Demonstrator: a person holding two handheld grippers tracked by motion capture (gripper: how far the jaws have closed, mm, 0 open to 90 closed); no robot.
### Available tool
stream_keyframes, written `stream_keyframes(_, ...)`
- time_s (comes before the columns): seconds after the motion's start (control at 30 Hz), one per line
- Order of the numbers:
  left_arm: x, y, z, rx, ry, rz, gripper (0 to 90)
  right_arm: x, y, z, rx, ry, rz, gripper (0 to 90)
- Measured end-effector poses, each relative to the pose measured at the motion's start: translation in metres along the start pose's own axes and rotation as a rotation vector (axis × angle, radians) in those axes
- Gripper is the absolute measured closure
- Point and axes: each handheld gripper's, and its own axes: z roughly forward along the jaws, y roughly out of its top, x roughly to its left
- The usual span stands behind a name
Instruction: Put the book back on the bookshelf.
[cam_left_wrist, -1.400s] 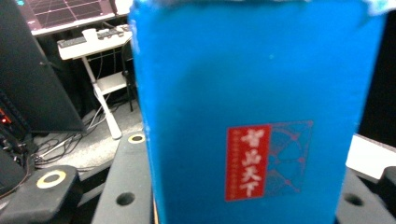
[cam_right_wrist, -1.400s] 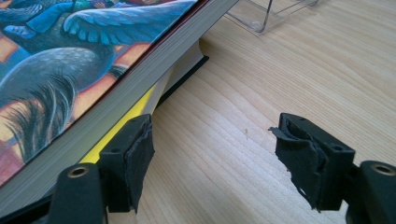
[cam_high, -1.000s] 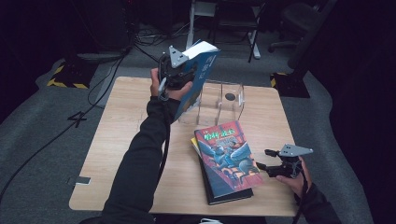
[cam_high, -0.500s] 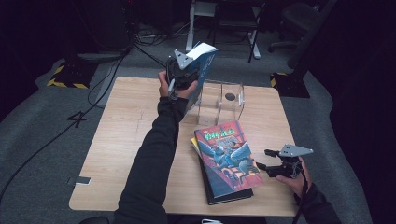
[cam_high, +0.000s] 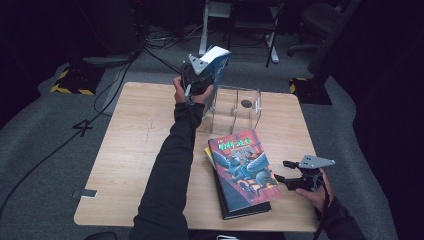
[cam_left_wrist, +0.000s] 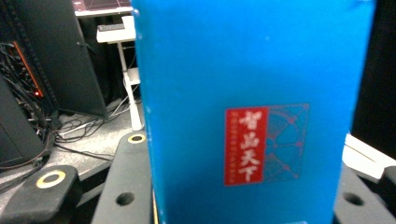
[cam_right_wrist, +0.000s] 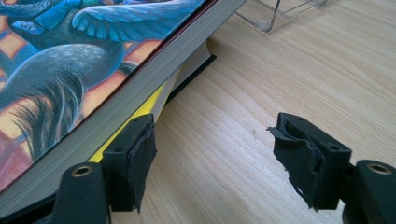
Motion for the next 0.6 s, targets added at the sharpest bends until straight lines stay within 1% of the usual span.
stream_keyframes(0.13, 0.000, -0.004, 0.008, -0.005, 0.006, -0.011, 60.2, 0.000, 0.000, 0.000, 0.001, 0.000, 0.000, 30.0)
stream_keyframes(0.2, -0.001, -0.008, 0.012, -0.007, 0.003, -0.023, 60.2, 0.000, -0.001, 0.000, 0.000, 0.004, 0.002, 30.2)
stream_keyframes(0.3, 0.000, -0.013, 0.013, -0.005, -0.002, -0.025, 60.1, 0.000, -0.001, 0.000, -0.001, 0.004, -0.001, 30.3)
stream_keyframes(0.33, 0.001, -0.018, 0.015, -0.009, -0.009, -0.028, 60.1, 0.000, -0.001, 0.000, -0.001, 0.003, 0.000, 30.3)
stream_keyframes(0.37, 0.001, -0.021, 0.015, -0.008, -0.013, -0.032, 60.1, 0.000, -0.001, 0.000, -0.002, 0.003, -0.001, 30.4)
stream_keyframes(0.4, 0.001, -0.021, 0.015, -0.008, -0.013, -0.032, 60.1, 0.000, -0.001, 0.000, -0.002, 0.003, -0.001, 30.4)
stream_keyframes(0.43, 0.001, -0.025, 0.016, -0.007, -0.012, -0.045, 60.1, 0.000, -0.001, 0.000, -0.002, 0.002, -0.002, 30.6)
stream_keyframes(0.47, 0.001, -0.025, 0.016, -0.007, -0.012, -0.045, 60.1, 0.000, -0.001, 0.000, -0.002, 0.002, -0.002, 30.6)
stream_keyframes(0.57, 0.003, -0.035, 0.016, -0.006, -0.022, -0.073, 60.0, 0.000, 0.000, 0.000, -0.002, 0.001, -0.004, 30.6)
stream_keyframes(0.6, 0.003, -0.038, 0.015, -0.023, -0.023, -0.087, 60.0, 0.000, -0.001, 0.000, -0.002, 0.001, -0.004, 30.8)
